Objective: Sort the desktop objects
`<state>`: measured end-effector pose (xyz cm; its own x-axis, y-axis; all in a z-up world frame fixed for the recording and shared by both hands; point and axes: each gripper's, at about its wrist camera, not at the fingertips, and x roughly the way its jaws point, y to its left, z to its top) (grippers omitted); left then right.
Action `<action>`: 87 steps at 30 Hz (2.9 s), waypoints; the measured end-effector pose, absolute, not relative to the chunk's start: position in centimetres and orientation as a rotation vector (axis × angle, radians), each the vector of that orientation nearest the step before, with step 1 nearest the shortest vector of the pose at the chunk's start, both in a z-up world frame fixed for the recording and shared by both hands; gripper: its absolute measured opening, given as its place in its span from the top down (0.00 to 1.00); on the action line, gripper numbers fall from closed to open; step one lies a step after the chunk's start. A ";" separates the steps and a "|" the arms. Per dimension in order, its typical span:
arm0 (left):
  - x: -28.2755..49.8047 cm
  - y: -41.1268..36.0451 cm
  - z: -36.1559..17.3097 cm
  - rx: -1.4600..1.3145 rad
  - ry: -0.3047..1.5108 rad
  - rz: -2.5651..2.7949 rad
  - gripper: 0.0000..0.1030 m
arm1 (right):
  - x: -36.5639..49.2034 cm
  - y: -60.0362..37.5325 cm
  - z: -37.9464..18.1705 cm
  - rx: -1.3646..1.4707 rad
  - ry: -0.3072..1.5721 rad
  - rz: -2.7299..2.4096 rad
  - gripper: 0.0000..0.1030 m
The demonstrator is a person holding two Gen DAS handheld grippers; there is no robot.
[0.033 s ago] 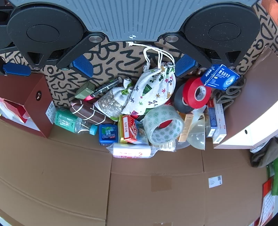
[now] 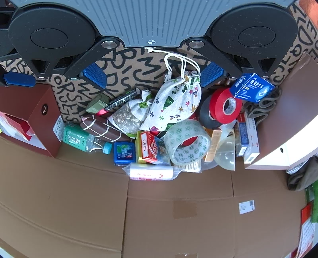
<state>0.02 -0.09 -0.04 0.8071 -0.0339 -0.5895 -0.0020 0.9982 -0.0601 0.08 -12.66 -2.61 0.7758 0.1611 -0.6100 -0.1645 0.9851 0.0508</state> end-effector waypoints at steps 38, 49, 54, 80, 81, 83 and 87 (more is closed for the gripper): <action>-0.2 0.4 -1.0 -0.076 0.662 -0.012 0.00 | 0.2 -12.7 -3.1 -0.019 0.671 0.189 0.00; 0.1 0.4 -1.3 -0.083 0.677 -0.010 0.00 | 0.4 -12.6 -3.4 -0.016 0.680 0.187 0.00; 0.4 0.4 -1.4 -0.088 0.686 -0.013 0.00 | 0.7 -12.6 -3.5 -0.017 0.685 0.187 0.00; 2.9 0.7 -3.2 -0.094 0.731 -0.011 0.00 | 3.2 -12.6 -5.3 0.011 0.740 0.199 0.00; 3.0 0.7 -3.2 -0.094 0.732 -0.011 0.00 | 3.3 -12.5 -5.4 0.012 0.741 0.199 0.00; 3.3 0.7 -3.3 -0.093 0.733 -0.012 0.00 | 3.5 -12.6 -5.5 0.013 0.742 0.199 0.00; 3.9 0.8 -3.6 -0.090 0.738 -0.013 0.00 | 4.1 -12.7 -5.8 0.018 0.751 0.195 0.00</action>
<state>3.87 0.77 -3.59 0.7399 -0.0434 -0.6713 -0.0202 0.9960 -0.0867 4.10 -12.69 -5.81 0.7141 0.1824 -0.6759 -0.1696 0.9818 0.0858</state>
